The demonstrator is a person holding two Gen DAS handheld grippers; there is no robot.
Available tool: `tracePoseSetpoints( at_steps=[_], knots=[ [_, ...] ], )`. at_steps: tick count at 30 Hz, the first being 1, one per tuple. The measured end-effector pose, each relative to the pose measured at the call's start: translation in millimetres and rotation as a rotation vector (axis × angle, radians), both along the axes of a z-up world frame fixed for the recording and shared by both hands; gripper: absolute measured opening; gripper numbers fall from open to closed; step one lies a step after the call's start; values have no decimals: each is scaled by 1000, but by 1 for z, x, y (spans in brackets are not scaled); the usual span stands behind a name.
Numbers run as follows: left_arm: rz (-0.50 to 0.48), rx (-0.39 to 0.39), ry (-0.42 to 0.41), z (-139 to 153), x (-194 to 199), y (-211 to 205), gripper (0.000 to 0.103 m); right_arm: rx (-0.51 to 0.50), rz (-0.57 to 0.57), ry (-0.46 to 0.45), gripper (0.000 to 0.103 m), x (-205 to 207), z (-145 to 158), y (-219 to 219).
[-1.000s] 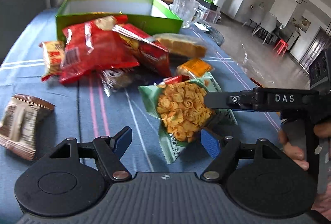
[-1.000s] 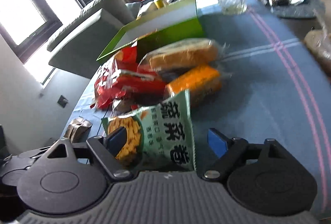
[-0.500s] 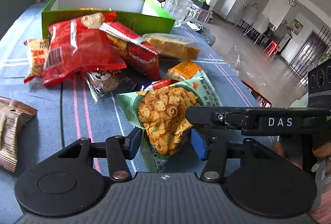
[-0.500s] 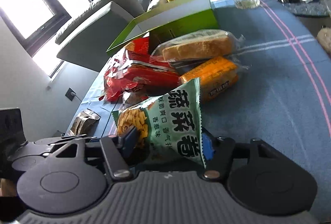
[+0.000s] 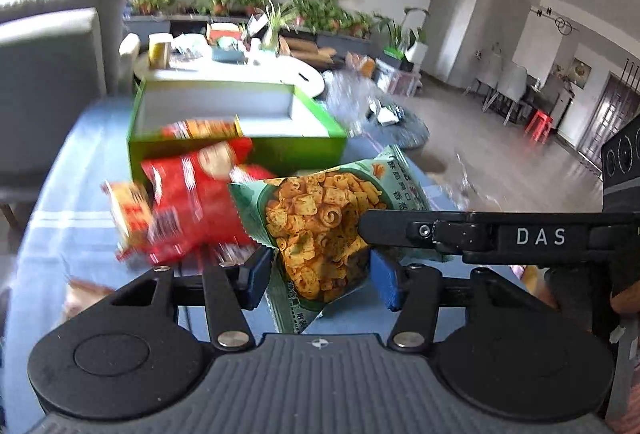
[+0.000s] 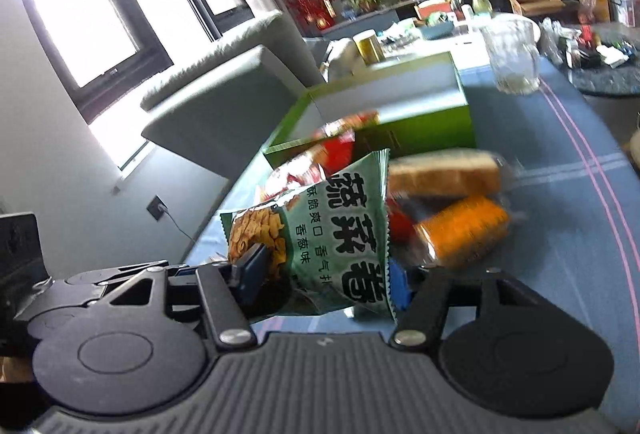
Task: Organize snacks
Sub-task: 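Lift the green bag with the right tool into the box and release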
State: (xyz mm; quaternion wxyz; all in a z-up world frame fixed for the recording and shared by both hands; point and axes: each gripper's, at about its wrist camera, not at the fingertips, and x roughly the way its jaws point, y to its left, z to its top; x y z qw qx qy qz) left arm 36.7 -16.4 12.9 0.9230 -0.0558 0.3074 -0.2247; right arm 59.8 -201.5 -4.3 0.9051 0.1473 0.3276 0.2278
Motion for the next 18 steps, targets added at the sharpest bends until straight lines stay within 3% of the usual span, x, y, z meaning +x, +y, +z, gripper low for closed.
tracePoseSetpoints(
  at_steps=[7, 18],
  knots=[
    [58, 22, -80, 26, 19, 11, 50, 64, -31, -45, 63, 19, 19, 16],
    [91, 17, -100, 33, 80, 24, 50, 89, -65, -88, 63, 60, 34, 34]
  ],
)
